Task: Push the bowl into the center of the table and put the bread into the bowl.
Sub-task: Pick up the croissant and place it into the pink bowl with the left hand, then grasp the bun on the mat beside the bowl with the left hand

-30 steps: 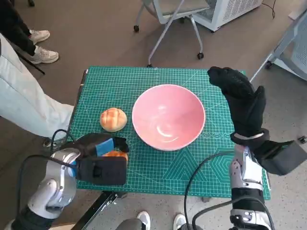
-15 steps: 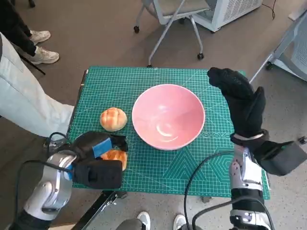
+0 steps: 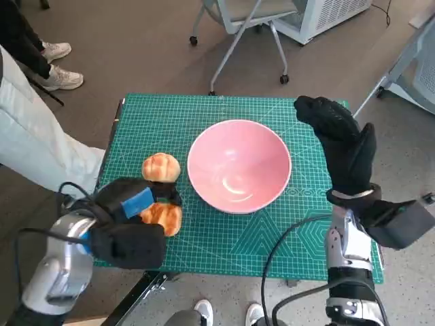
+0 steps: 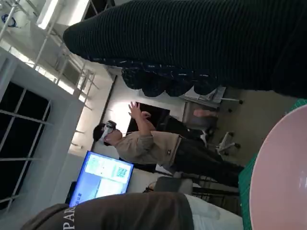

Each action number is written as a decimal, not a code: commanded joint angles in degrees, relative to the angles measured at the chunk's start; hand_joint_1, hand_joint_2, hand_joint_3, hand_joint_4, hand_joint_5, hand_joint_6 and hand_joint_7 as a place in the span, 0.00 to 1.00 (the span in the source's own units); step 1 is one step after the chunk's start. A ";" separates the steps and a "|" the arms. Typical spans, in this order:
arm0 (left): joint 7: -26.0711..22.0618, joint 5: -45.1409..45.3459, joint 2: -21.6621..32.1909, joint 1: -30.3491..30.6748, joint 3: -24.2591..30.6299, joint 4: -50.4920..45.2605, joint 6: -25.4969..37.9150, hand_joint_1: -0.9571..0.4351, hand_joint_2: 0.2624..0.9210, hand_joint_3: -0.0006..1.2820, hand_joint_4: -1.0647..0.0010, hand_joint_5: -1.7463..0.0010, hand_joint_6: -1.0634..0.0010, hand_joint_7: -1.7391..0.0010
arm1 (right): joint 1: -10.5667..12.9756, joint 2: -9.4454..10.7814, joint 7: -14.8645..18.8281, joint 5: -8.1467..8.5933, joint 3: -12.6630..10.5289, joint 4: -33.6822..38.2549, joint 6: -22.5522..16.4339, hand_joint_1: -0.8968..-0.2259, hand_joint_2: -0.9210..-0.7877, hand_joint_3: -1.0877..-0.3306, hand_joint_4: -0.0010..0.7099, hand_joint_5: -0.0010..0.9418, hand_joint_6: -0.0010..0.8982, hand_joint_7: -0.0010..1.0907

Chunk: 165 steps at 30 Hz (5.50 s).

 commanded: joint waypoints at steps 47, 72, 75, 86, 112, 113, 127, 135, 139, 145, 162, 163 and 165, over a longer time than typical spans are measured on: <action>-1.90 -0.45 -10.84 -40.71 -9.14 11.27 -3.05 0.69 0.96 0.01 0.24 0.37 0.31 0.43 | 2.90 -0.35 -0.09 0.19 -0.85 -0.67 -0.39 0.30 0.00 0.39 0.26 0.00 0.04 0.49; -2.86 -0.17 -18.63 -46.59 -14.50 39.59 -8.06 0.54 0.85 0.02 0.81 0.95 0.77 0.94 | 3.45 -0.65 -1.42 0.11 -2.11 -2.06 0.65 0.30 0.00 0.42 0.25 0.00 0.04 0.48; -3.42 -1.08 -18.70 -46.47 -13.94 39.97 -8.04 0.52 0.85 0.01 0.85 0.98 0.79 0.97 | 3.44 -0.53 -1.67 0.00 -2.10 -2.14 0.73 0.30 0.00 0.42 0.25 0.00 0.04 0.48; -3.06 -7.88 -15.69 -42.48 -8.69 36.22 -12.91 0.49 0.86 0.01 0.94 1.00 0.84 1.00 | 3.28 -0.29 -2.48 -0.87 -1.66 -1.79 0.22 0.30 0.00 0.42 0.25 0.00 0.04 0.47; -3.86 -14.66 0.42 -30.32 5.61 21.90 -14.79 0.53 0.76 0.00 0.94 0.99 0.83 0.99 | 4.06 -1.78 -0.61 1.59 -2.16 -4.23 2.44 0.31 0.00 0.43 0.25 0.00 0.06 0.45; -3.98 -14.70 0.75 -30.17 5.63 22.32 -14.98 0.53 0.75 0.00 0.94 0.99 0.83 0.99 | 4.08 -1.83 -0.51 1.72 -2.22 -4.25 2.51 0.31 0.00 0.43 0.25 0.00 0.06 0.45; -7.37 -15.58 3.68 -33.15 1.45 41.58 -30.52 0.61 0.65 0.00 0.93 1.00 0.79 0.99 | 4.74 -2.12 -0.12 1.46 -2.02 -5.32 2.43 0.31 0.00 0.42 0.25 0.00 0.06 0.44; -5.40 -13.79 2.46 -34.39 -0.51 48.93 -32.20 0.59 0.65 0.00 0.93 1.00 0.80 0.99 | 5.15 -2.57 0.23 1.36 -1.98 -5.58 2.41 0.32 0.00 0.42 0.25 0.00 0.06 0.44; -3.82 -12.06 1.41 -34.58 -1.71 51.12 -30.62 0.58 0.65 0.00 0.93 1.00 0.80 1.00 | 5.42 -2.82 0.16 1.23 -1.90 -5.91 2.55 0.32 0.00 0.42 0.25 0.00 0.06 0.44; -2.87 -9.76 -0.10 -34.96 -4.15 54.59 -29.83 0.57 0.66 0.00 0.94 1.00 0.80 1.00 | 5.80 -3.30 -0.04 0.67 -1.86 -6.56 2.51 0.32 0.00 0.41 0.25 0.00 0.04 0.44; 1.44 -3.01 -3.17 -37.40 -9.96 65.45 -27.46 0.57 0.67 0.00 0.91 0.99 0.79 1.00 | 5.98 -4.27 -0.16 0.05 -1.93 -6.14 2.23 0.31 0.00 0.38 0.25 0.00 0.02 0.44; 1.94 -2.53 -3.61 -37.54 -10.39 66.53 -27.32 0.57 0.67 0.00 0.91 0.99 0.79 1.00 | 5.96 -4.27 -0.17 0.03 -1.92 -6.07 2.25 0.31 0.00 0.38 0.25 0.00 0.02 0.45; 2.75 -1.78 -4.34 -37.71 -11.15 68.42 -27.22 0.57 0.68 0.00 0.90 0.99 0.78 0.99 | 5.91 -4.24 -0.18 0.03 -1.89 -5.91 2.29 0.31 0.00 0.38 0.25 0.00 0.01 0.45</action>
